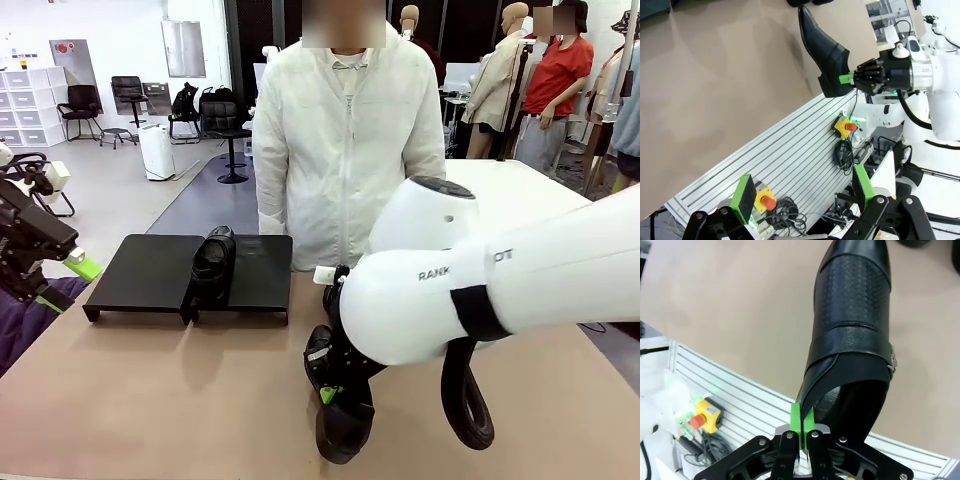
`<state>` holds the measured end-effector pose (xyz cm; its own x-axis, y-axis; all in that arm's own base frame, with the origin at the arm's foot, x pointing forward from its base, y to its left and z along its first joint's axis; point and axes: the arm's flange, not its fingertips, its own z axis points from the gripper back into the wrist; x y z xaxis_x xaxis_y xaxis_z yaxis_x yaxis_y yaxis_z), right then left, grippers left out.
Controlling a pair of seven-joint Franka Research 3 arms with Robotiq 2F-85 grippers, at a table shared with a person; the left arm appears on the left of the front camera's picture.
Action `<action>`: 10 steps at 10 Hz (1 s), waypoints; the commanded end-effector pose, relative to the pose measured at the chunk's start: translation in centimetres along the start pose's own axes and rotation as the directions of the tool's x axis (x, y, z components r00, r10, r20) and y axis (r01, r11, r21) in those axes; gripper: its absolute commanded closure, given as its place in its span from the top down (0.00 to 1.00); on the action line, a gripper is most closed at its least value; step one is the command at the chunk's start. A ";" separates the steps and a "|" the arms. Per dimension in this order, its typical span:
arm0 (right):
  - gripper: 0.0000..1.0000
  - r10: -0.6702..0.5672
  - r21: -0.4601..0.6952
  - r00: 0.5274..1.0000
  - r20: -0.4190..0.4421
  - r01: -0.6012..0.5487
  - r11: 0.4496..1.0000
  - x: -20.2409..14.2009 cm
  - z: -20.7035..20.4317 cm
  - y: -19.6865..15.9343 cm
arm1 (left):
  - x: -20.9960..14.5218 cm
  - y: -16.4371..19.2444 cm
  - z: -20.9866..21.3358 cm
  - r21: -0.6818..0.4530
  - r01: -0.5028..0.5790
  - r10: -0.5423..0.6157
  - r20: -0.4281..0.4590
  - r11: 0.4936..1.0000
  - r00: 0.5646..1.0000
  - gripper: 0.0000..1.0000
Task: Organize the shoes by placing them on the stand.
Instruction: Pick up one Shoe and place it in the middle of the table.
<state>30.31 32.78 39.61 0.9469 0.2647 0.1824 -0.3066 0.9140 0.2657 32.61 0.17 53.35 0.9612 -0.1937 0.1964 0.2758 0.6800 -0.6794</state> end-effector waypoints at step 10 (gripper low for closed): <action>1.00 0.066 0.081 0.997 0.036 -0.069 0.994 2.6 -0.4 0.3 | 0.0 0.0 0.1 -0.023 0.020 -0.020 0.004 1.000 1.000 1.00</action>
<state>33.06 35.22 38.62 0.9271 0.3033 0.2200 -0.3580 0.8905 0.2808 32.61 0.17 53.35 0.9612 -0.1938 0.1963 0.2759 0.6799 -0.6794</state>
